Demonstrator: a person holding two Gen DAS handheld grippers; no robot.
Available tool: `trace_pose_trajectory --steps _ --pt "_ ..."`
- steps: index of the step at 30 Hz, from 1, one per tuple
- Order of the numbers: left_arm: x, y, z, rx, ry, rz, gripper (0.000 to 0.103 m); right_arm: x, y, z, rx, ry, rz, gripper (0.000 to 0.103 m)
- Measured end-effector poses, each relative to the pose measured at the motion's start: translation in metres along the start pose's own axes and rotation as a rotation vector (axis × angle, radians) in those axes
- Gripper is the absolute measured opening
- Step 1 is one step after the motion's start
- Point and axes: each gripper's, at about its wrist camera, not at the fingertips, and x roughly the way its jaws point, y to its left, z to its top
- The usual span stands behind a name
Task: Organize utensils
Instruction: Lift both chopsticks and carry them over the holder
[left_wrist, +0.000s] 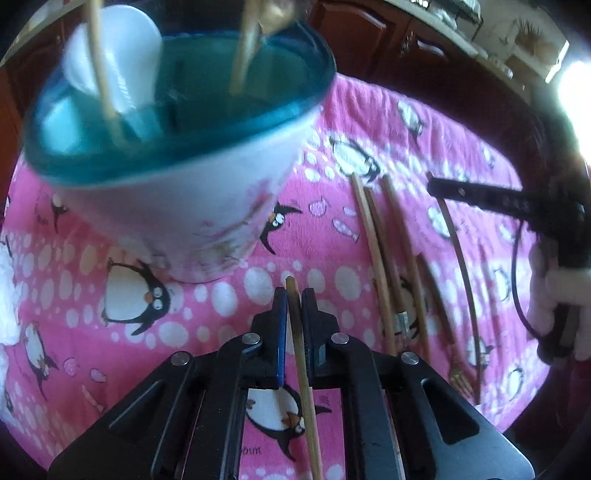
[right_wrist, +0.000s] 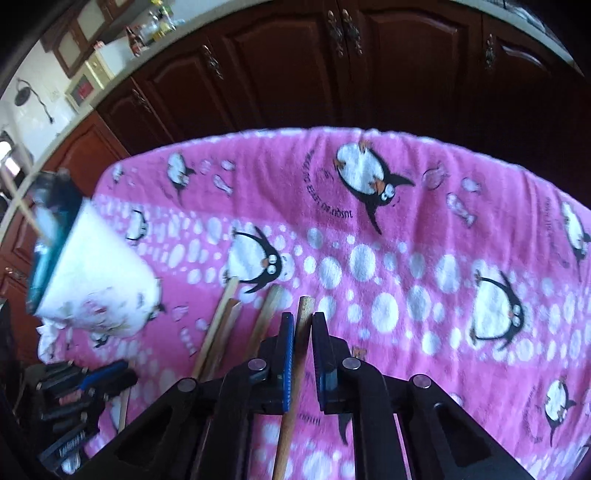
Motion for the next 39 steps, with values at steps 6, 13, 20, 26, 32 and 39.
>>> trace_pose_trajectory --steps 6,13,20,26,32,39 --pt "-0.041 0.007 -0.004 -0.008 -0.078 -0.038 0.007 -0.051 -0.002 -0.011 0.002 -0.094 0.06 0.009" --pt "-0.084 0.001 -0.006 0.006 -0.149 -0.064 0.006 -0.098 0.006 -0.024 -0.011 -0.173 0.09 0.008" --pt "-0.123 -0.005 -0.002 0.036 -0.221 -0.084 0.006 -0.14 0.02 -0.035 -0.056 -0.235 0.107 0.008" --pt "-0.155 -0.009 -0.005 0.067 -0.276 -0.102 0.006 -0.173 0.04 -0.047 -0.112 -0.305 0.091 0.008" --pt "-0.18 -0.012 -0.008 0.086 -0.323 -0.12 0.006 -0.193 0.049 -0.052 -0.135 -0.336 0.097 0.008" --pt "-0.204 -0.015 -0.008 0.088 -0.367 -0.122 0.005 -0.209 0.06 -0.046 -0.156 -0.364 0.102 0.008"
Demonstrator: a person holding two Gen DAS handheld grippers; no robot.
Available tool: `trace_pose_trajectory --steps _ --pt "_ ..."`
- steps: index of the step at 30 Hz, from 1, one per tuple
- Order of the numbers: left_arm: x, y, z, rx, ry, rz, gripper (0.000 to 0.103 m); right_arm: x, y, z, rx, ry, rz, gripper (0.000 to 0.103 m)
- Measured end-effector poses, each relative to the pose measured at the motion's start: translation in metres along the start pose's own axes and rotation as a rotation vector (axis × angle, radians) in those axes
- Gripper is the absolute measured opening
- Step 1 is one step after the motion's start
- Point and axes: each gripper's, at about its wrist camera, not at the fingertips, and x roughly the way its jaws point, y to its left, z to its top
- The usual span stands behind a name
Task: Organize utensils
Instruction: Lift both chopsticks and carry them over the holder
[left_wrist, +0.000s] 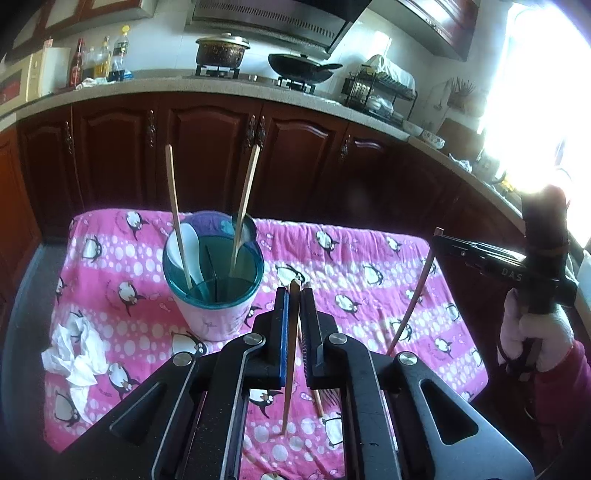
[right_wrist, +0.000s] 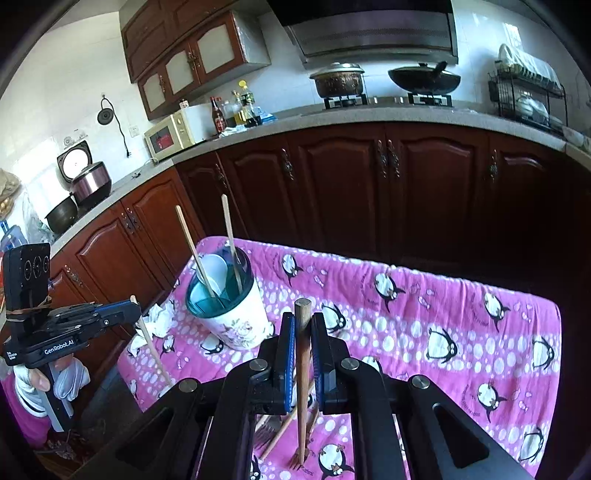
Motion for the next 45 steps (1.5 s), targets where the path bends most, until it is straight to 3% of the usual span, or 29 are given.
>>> trace_pose_trajectory --steps 19,35,45 --pt "-0.025 -0.004 0.021 0.02 -0.046 0.028 0.004 -0.019 0.028 0.04 -0.062 -0.088 0.021 0.008" --pt "-0.041 0.009 0.031 -0.003 -0.066 0.048 0.004 -0.007 0.054 0.06 -0.088 -0.106 0.067 0.008" --pt "-0.075 0.037 0.07 -0.062 -0.151 0.057 0.004 -0.001 0.076 0.083 -0.108 -0.144 0.102 0.008"
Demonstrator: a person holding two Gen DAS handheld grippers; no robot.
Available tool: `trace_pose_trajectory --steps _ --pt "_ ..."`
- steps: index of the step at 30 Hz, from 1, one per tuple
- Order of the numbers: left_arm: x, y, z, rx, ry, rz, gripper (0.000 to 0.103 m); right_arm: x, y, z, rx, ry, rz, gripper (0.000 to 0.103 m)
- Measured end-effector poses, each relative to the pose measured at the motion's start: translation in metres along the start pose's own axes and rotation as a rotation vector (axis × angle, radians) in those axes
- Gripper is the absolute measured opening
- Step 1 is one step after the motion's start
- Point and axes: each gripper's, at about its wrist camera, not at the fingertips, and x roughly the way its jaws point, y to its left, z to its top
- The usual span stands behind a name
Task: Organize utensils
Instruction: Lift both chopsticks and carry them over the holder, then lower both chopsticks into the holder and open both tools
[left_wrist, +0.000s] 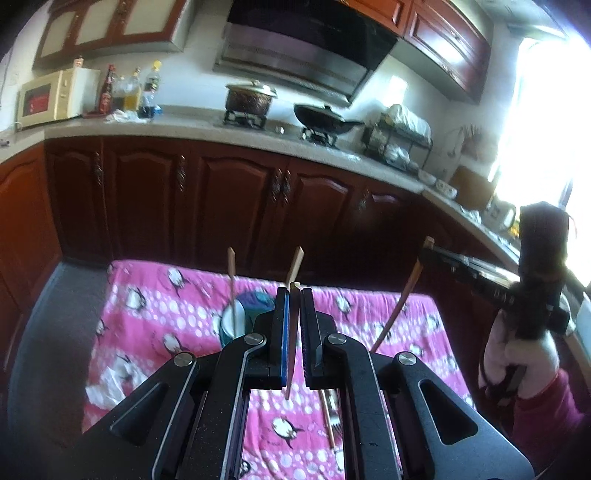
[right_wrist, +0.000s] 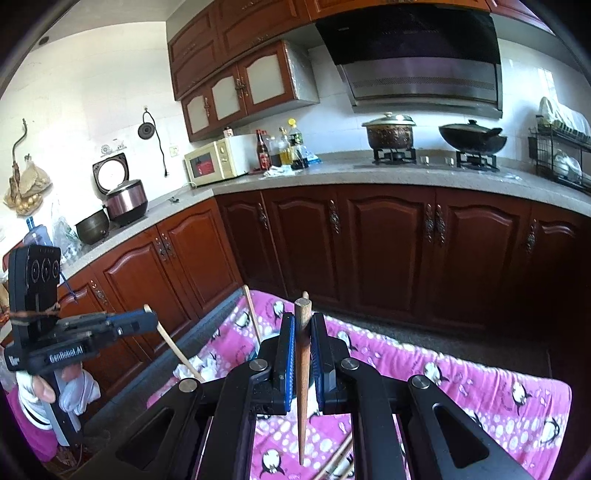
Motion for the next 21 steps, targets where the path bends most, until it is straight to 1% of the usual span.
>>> trace_pose_trajectory --steps 5,9,14,18,21 --pt "-0.007 0.011 0.027 -0.004 -0.074 0.048 0.004 0.012 0.01 0.016 -0.002 -0.039 0.0 0.008" --pt "-0.001 0.022 0.042 0.0 -0.114 0.095 0.004 0.025 0.016 0.028 0.01 -0.075 0.0 0.008" --pt "0.021 0.03 0.045 0.03 -0.111 0.16 0.004 0.046 0.019 0.037 0.021 -0.106 -0.019 0.008" --pt "0.043 0.039 0.04 0.033 -0.083 0.186 0.004 0.063 0.016 0.041 0.031 -0.123 -0.044 0.008" --pt "0.061 0.044 0.034 0.016 -0.049 0.189 0.004 0.077 0.012 0.038 0.04 -0.121 -0.057 0.008"
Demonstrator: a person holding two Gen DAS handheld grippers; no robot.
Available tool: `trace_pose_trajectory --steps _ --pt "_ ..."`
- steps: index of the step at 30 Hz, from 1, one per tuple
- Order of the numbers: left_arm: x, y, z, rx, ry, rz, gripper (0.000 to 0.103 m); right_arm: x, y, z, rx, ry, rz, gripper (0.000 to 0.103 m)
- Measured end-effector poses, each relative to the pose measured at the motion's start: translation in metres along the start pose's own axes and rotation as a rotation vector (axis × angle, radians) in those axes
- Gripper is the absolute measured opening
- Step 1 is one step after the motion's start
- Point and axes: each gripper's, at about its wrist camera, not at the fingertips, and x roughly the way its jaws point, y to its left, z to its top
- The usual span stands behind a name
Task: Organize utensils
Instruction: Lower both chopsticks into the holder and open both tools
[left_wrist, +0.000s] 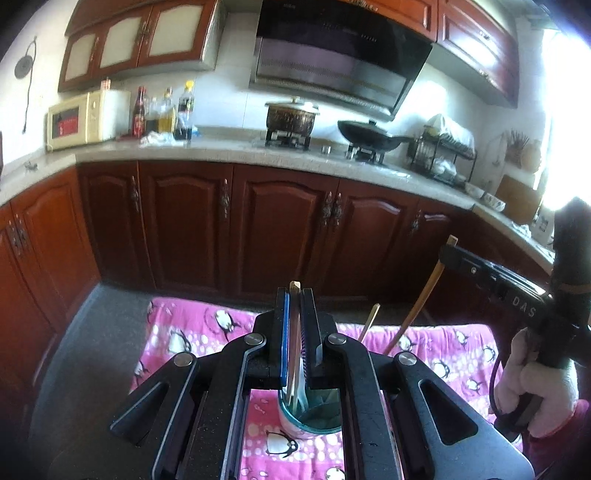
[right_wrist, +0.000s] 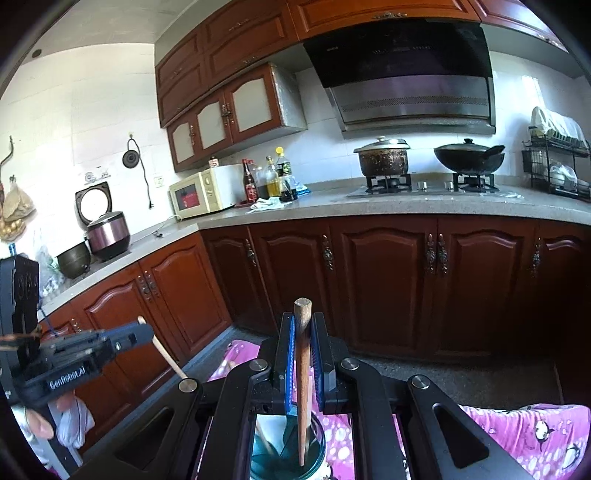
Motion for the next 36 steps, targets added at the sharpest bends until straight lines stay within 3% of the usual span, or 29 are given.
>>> trace_pose_trajectory --steps 7,18,26,29,30,34,36 --pt "0.027 -0.002 -0.018 -0.007 0.056 0.009 0.004 0.028 -0.008 -0.019 0.011 0.042 -0.015 0.008" --pt "0.059 -0.009 -0.043 -0.011 0.135 0.017 0.004 0.058 -0.023 -0.057 0.046 0.181 0.018 0.008" --pt "0.059 -0.011 -0.044 -0.016 0.14 0.021 0.004 0.064 -0.035 -0.066 0.105 0.204 0.041 0.008" --pt "0.058 -0.009 -0.043 -0.032 0.147 0.015 0.004 0.063 -0.038 -0.066 0.125 0.208 0.043 0.026" --pt "0.057 -0.009 -0.043 -0.033 0.149 0.013 0.005 0.062 -0.038 -0.066 0.128 0.206 0.043 0.031" --pt "0.054 -0.011 -0.043 -0.032 0.15 0.01 0.013 0.059 -0.038 -0.067 0.127 0.211 0.041 0.031" --pt "0.051 -0.012 -0.043 -0.032 0.147 0.005 0.025 0.057 -0.038 -0.067 0.13 0.212 0.042 0.031"
